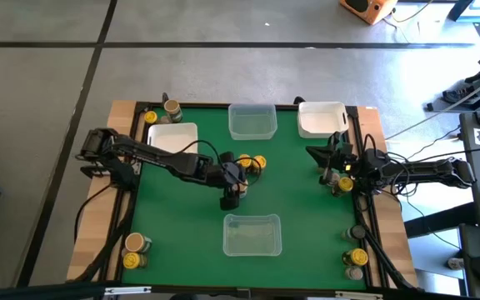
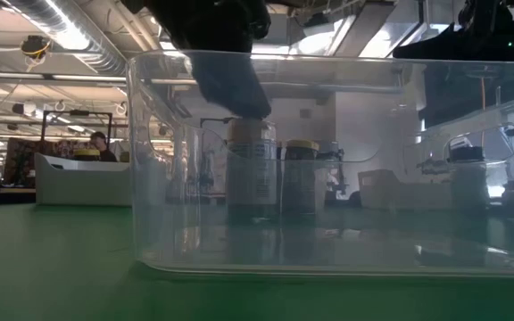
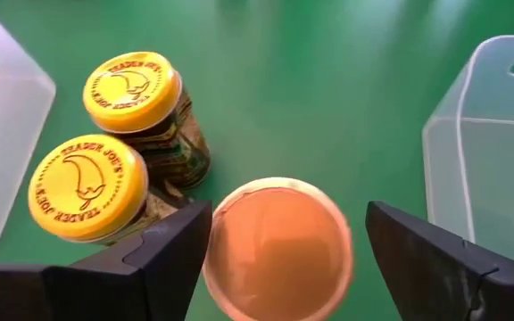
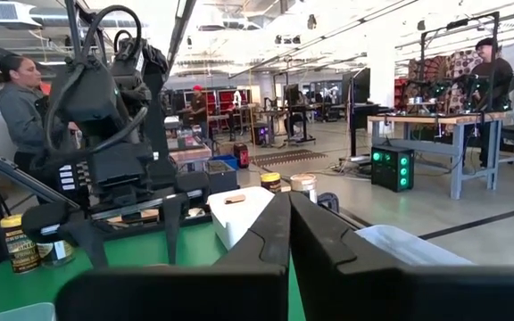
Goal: Sort spices by type
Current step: Put the gold spice bottle into the left white bin
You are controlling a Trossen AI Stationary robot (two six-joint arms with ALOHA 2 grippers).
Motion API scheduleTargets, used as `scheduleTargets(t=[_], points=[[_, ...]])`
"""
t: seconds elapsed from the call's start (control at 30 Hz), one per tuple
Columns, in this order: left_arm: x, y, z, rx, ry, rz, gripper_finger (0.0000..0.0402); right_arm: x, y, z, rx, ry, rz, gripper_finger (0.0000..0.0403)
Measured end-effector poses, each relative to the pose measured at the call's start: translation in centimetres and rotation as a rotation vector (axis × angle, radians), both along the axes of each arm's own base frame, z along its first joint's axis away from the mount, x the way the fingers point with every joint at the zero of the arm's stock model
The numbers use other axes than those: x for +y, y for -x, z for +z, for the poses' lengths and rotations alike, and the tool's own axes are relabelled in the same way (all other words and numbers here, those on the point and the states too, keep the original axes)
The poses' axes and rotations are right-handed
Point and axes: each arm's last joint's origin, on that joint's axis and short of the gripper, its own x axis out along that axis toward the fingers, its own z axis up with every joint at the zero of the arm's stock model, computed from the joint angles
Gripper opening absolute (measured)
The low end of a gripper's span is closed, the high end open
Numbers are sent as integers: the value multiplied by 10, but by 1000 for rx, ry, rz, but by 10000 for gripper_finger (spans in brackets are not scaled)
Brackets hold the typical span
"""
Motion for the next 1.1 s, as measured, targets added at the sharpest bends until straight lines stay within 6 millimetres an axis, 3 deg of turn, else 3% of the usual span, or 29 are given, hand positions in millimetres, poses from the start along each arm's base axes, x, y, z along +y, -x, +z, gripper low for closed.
scheduleTargets(t=[0.4,1.1], points=[[0,-6,-17,42,-5,17,297,0,0,0,0,0,-2,10],[-3,-8,-18,34,-28,-36,296,0,0,0,1,0,-2,10]])
